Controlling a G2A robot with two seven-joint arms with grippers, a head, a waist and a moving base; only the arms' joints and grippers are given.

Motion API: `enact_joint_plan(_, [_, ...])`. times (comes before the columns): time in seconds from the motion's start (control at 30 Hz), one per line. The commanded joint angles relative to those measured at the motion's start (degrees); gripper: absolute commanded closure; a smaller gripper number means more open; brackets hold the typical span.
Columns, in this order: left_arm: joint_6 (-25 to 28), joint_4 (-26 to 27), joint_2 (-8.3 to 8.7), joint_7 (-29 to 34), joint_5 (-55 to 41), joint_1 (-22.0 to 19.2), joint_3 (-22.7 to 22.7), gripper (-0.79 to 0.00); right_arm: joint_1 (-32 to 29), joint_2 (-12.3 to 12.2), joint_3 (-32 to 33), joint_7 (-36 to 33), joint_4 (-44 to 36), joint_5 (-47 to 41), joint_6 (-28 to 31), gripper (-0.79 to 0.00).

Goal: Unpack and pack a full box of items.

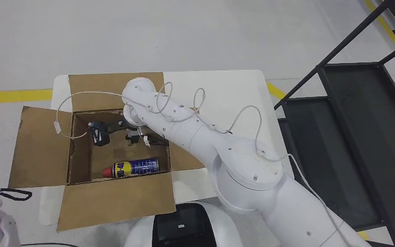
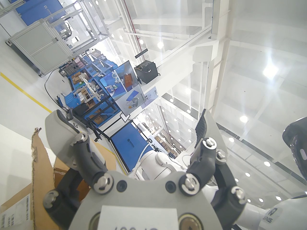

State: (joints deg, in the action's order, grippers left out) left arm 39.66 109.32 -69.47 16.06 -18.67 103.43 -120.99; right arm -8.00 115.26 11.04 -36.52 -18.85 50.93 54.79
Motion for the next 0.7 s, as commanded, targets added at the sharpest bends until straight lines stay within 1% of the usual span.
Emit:
enact_joint_plan(0.0, [0.0, 0.0, 0.0, 0.0, 0.0, 0.0, 0.0, -0.785, 0.5, -0.2, 0.1, 3.1, 0.1, 1.1, 0.9, -0.486])
enact_joint_plan(0.07, [0.0, 0.0, 0.0, 0.0, 0.0, 0.0, 0.0, -0.785, 0.9, -0.6, 0.1, 5.7, 0.7, 2.3, 1.8, -0.48])
enact_joint_plan(0.1, [0.0, 0.0, 0.0, 0.0, 0.0, 0.0, 0.0, -0.785, 0.8, -0.7, 0.1, 5.3, 1.7, 2.7, 2.1, -0.462])
enact_joint_plan(0.2, [0.0, 0.0, 0.0, 0.0, 0.0, 0.0, 0.0, -0.785, -0.2, -0.3, 0.3, -1.4, 3.7, 1.2, 1.4, -0.453])
enact_joint_plan(0.27, [0.0, 0.0, 0.0, 0.0, 0.0, 0.0, 0.0, -0.785, -0.8, 0.1, 0.8, -5.2, 3.7, -0.7, 1.1, -0.397])
enact_joint_plan(0.4, [0.0, 0.0, 0.0, 0.0, 0.0, 0.0, 0.0, -0.785, -2.0, 0.4, 0.8, -12.8, 3.7, -3.0, 0.2, -0.366])
enact_joint_plan(0.43, [0.0, 0.0, 0.0, 0.0, 0.0, 0.0, 0.0, -0.785, -2.5, 0.5, 0.2, -13.5, 3.3, -2.8, -0.5, -0.366])
enact_joint_plan(0.53, [0.0, 0.0, 0.0, 0.0, 0.0, 0.0, 0.0, -0.785, -2.9, 0.5, -1.1, -13.0, 2.6, -3.3, 0.0, -0.351])
enact_joint_plan(0.67, [0.0, 0.0, 0.0, 0.0, 0.0, 0.0, 0.0, -0.785, -2.6, 0.6, -1.3, -13.0, 2.3, -4.4, 0.0, -0.345])
